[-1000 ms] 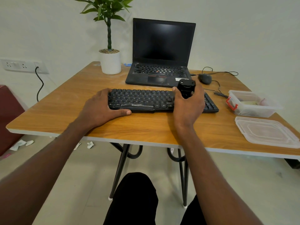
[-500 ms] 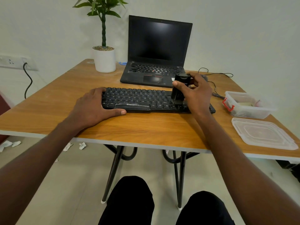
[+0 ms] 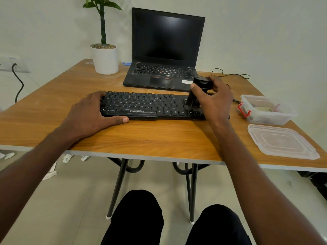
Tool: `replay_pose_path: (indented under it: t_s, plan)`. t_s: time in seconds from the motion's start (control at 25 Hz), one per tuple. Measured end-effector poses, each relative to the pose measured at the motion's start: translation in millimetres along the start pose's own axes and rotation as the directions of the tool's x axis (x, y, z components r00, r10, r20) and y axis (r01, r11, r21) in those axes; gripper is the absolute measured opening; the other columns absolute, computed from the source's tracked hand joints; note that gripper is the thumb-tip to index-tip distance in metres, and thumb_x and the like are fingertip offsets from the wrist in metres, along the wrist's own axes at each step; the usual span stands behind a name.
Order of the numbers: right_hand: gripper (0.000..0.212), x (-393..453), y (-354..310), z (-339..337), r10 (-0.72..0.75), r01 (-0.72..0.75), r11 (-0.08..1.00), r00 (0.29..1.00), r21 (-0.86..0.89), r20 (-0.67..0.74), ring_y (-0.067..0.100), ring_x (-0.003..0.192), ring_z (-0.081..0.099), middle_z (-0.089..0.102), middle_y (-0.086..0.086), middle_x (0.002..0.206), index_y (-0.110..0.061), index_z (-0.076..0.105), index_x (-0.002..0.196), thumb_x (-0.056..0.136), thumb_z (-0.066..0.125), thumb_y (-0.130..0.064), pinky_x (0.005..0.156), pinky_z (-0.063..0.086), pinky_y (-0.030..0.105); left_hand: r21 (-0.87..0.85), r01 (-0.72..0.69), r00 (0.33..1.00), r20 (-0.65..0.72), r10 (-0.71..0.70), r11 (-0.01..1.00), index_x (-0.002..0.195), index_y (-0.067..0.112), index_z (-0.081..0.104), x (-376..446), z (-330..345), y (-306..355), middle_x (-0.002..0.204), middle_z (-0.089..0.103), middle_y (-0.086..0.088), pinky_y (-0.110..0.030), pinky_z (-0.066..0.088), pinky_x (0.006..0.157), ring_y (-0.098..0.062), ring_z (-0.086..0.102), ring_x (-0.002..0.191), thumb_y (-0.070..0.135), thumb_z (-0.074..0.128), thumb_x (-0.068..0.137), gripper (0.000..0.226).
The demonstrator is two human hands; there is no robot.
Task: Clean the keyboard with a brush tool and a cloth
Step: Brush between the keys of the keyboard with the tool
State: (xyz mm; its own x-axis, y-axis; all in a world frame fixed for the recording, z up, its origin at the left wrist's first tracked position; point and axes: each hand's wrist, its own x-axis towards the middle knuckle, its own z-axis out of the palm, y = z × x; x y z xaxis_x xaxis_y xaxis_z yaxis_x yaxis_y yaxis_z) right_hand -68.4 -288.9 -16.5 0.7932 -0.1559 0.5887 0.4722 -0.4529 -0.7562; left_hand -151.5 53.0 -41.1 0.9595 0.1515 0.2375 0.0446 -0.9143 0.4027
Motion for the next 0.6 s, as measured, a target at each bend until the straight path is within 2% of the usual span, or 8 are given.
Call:
replay_pose_path:
  t_s: [0.08, 0.12, 0.24, 0.32, 0.44, 0.52, 0.6]
  plan:
    - [0.045, -2.7, -3.8, 4.7, 0.019, -0.027, 0.992, 0.998, 0.125, 0.067, 0.011, 0.109, 0.07, 0.071, -0.005, 0.116, -0.017, 0.066, 0.125, 0.089, 0.079, -0.042, 0.079, 0.065, 0.039, -0.008, 0.004, 1.0, 0.002, -0.004, 1.0, 0.156, 0.019, 0.038, -0.7, -0.1, -0.1, 0.156, 0.05, -0.011, -0.056, 0.044, 0.111, -0.034, 0.053, 0.136, 0.106, 0.052, 0.051, 0.137]
    - [0.045, -3.0, -4.5, 5.4, 0.01, -0.02, 0.991, 0.997, 0.13, 0.078, 0.011, 0.108, 0.071, 0.07, -0.006, 0.116, -0.017, 0.066, 0.124, 0.089, 0.079, -0.043, 0.079, 0.065, 0.04, -0.01, 0.007, 1.0, 0.002, -0.007, 1.0, 0.157, 0.019, 0.037, -0.4, -0.3, -0.7, 0.157, 0.05, -0.011, -0.056, 0.044, 0.111, -0.034, 0.053, 0.136, 0.106, 0.052, 0.051, 0.138]
    - [0.048, -3.0, -3.9, -0.4, -0.057, 0.058, 0.996, 0.998, -0.073, 0.021, 0.001, 0.104, 0.066, 0.068, -0.01, 0.119, -0.021, 0.063, 0.129, 0.089, 0.077, -0.044, 0.088, 0.059, 0.02, -0.014, 0.015, 1.0, 0.011, -0.015, 1.0, 0.157, 0.02, 0.037, 0.9, 0.2, -2.3, 0.157, 0.049, -0.01, -0.057, 0.045, 0.112, -0.033, 0.053, 0.137, 0.108, 0.052, 0.049, 0.14]
    - [0.051, -3.7, -3.4, -3.1, -0.087, 0.078, 0.984, 0.995, -0.158, -0.051, 0.001, 0.106, 0.065, 0.068, -0.008, 0.121, -0.023, 0.061, 0.133, 0.089, 0.076, -0.045, 0.087, 0.055, 0.013, -0.018, 0.02, 1.0, 0.015, -0.019, 1.0, 0.157, 0.02, 0.036, 1.0, 0.5, -4.3, 0.157, 0.049, -0.01, -0.057, 0.045, 0.112, -0.032, 0.053, 0.137, 0.11, 0.051, 0.048, 0.142]
    - [0.05, -6.8, -6.2, 4.2, -0.086, 0.087, 0.994, 0.996, -0.06, 0.019, 0.006, 0.111, 0.066, 0.068, -0.005, 0.123, -0.021, 0.061, 0.131, 0.09, 0.077, -0.044, 0.089, 0.059, 0.021, -0.054, 0.021, 1.0, 0.023, -0.019, 0.998, 0.157, 0.021, 0.036, 0.8, -0.9, -4.2, 0.156, 0.05, -0.009, -0.055, 0.045, 0.112, -0.031, 0.053, 0.136, 0.105, 0.06, 0.049, 0.139]
    - [0.05, -9.6, -12.1, 14.1, -0.063, 0.06, 0.997, 0.995, 0.042, 0.073, 0.009, 0.111, 0.067, 0.068, -0.005, 0.122, -0.02, 0.062, 0.13, 0.09, 0.078, -0.046, 0.088, 0.062, 0.03, -0.144, 0.038, 0.999, 0.037, -0.032, 0.989, 0.157, 0.023, 0.035, 0.0, -3.8, -4.8, 0.154, 0.051, -0.007, -0.051, 0.046, 0.111, -0.028, 0.053, 0.135, 0.092, 0.079, 0.052, 0.132]
    - [0.052, -14.0, -24.0, 28.0, -0.047, 0.033, 0.994, 0.99, 0.104, 0.135, 0.008, 0.11, 0.068, 0.068, -0.005, 0.121, -0.019, 0.061, 0.13, 0.089, 0.078, -0.046, 0.088, 0.063, 0.032, -0.232, 0.073, 0.997, 0.052, -0.062, 0.97, 0.157, 0.025, 0.034, 0.5, -7.5, -7.1, 0.155, 0.051, -0.005, -0.049, 0.047, 0.112, -0.026, 0.053, 0.135, 0.079, 0.087, 0.051, 0.13]
